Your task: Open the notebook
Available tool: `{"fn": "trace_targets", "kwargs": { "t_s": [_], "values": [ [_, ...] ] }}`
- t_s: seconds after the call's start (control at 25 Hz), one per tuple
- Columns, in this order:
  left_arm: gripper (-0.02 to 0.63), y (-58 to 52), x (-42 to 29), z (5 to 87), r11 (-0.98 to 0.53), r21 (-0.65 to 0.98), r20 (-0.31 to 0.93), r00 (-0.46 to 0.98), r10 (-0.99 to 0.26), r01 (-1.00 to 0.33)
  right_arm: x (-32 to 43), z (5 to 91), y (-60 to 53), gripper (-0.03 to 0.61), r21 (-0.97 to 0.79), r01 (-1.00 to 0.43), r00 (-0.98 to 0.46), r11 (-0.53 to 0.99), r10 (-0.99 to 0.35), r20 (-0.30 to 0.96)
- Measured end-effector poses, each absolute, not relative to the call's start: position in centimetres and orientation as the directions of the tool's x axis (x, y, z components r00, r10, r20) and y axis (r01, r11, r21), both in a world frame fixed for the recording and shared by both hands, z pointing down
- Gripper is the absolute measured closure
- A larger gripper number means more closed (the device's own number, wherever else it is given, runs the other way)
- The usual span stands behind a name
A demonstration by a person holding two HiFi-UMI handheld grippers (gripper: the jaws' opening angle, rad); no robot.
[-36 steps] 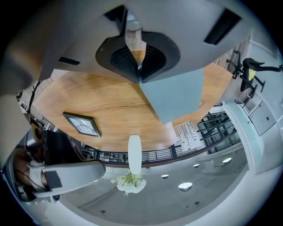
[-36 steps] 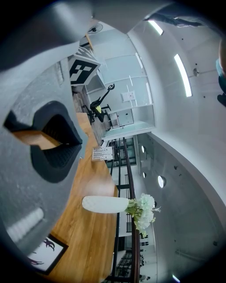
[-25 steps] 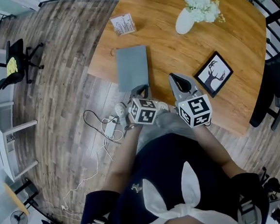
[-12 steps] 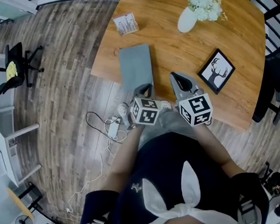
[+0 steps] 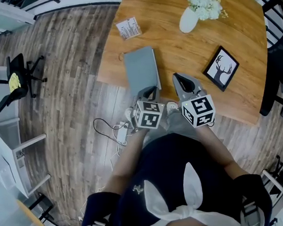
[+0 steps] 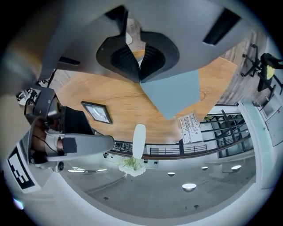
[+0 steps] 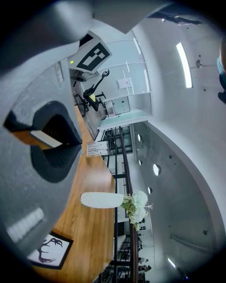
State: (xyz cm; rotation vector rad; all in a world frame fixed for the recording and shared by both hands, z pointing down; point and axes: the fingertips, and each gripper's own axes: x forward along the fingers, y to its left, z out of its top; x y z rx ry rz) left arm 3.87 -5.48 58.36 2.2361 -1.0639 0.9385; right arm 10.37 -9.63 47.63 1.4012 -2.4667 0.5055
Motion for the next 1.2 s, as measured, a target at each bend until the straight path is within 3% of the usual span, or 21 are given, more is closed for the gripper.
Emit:
{"fn": "trace_targets", "kwargs": {
  "t_s": [1.2],
  "values": [
    [0.588, -5.8, -2.0, 52.6, -0.582, 0.159, 0.665, 0.522, -0.534, -0.798, 4.1, 47.4, -9.2, 0.58, -0.182, -0.855, -0.516, 0.485, -0.765, 0.385]
  ]
}}
